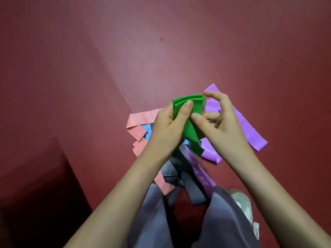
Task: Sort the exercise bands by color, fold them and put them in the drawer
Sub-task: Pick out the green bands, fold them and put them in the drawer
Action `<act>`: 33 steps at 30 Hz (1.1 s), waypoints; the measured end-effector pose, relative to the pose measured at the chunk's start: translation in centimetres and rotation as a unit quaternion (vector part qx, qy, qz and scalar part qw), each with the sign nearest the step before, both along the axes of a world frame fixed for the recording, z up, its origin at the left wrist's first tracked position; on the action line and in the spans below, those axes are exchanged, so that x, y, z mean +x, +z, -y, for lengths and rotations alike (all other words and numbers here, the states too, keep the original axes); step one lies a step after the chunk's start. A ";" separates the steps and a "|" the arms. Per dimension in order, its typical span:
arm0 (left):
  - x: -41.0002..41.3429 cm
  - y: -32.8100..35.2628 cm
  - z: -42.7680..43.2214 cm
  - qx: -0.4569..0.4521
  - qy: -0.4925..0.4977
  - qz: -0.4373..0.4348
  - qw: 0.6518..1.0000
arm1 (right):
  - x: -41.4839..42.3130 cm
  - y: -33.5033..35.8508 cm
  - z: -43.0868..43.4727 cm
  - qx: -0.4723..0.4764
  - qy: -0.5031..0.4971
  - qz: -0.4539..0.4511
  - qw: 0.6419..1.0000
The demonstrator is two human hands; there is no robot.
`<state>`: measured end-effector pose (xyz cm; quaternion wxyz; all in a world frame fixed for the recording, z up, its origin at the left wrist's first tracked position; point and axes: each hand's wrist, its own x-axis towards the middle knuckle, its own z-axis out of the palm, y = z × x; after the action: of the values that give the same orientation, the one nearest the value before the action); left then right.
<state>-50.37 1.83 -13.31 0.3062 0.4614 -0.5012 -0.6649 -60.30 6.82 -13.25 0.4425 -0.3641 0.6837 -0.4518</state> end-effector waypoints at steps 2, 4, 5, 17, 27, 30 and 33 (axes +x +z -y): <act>0.1 3.1 0.2 -0.016 -0.004 -0.012 1.000 | -0.4 2.9 -0.1 -0.034 -0.001 -0.008 0.999; 0.2 6.3 0.1 -0.031 -0.004 -0.025 0.999 | -0.4 5.9 -0.2 -0.062 -0.006 -0.034 0.997; 0.3 7.9 0.0 -0.037 -0.002 -0.032 0.999 | -0.3 7.5 -0.2 -0.071 -0.009 -0.047 0.996; 3.2 26.7 -3.5 -0.133 -0.014 -0.055 0.990 | 1.9 26.6 -3.7 -0.160 0.039 -0.065 0.984; 7.2 39.2 -12.8 -0.202 -0.075 -0.120 0.969 | 5.3 38.3 -13.0 -0.271 0.044 -0.038 0.961; 9.4 41.8 -15.8 -0.225 -0.114 -0.140 0.957 | 6.7 41.3 -16.3 -0.323 0.055 -0.049 0.944; 11.8 43.0 -18.1 -0.202 -0.127 -0.140 0.961 | 8.1 44.3 -18.3 -0.360 0.075 -0.060 0.928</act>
<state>-38.57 19.94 29.65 0.3730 0.2246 -0.6316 -0.6416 -52.17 25.09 31.01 0.2721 -0.5762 0.4708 -0.6102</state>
